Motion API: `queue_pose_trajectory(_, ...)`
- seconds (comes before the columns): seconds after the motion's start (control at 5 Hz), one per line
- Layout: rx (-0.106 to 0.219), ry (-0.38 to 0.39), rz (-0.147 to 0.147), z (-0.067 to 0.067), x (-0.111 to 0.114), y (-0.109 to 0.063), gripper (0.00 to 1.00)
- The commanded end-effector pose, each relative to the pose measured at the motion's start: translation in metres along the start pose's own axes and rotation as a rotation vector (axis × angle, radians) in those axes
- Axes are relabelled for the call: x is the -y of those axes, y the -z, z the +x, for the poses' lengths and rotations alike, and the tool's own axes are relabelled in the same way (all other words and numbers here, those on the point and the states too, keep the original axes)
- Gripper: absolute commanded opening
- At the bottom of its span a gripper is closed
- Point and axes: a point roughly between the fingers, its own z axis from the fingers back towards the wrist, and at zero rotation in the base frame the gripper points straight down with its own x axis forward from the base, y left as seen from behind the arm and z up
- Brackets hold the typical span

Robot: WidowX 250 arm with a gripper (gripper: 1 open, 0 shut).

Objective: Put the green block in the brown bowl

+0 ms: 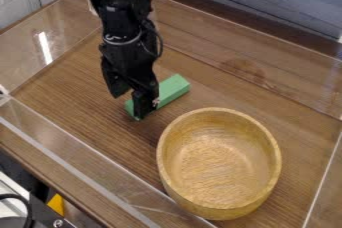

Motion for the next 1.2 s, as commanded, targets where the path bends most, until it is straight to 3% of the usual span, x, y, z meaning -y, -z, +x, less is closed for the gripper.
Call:
queue_pose_trajectory(0.0,0.055,0.004,0.024,0.005,0.000,-0.011,1.00)
queue_pose_trajectory(0.2,0.063,0.022,0.019,0.002,0.008,-0.008,1.00)
queue_pose_trajectory(0.6,0.073,-0.029,0.017,0.013,0.016,-0.006,1.00)
queue_pose_trajectory(1.0,0.083,0.035,0.006,0.033,0.011,0.010,1.00)
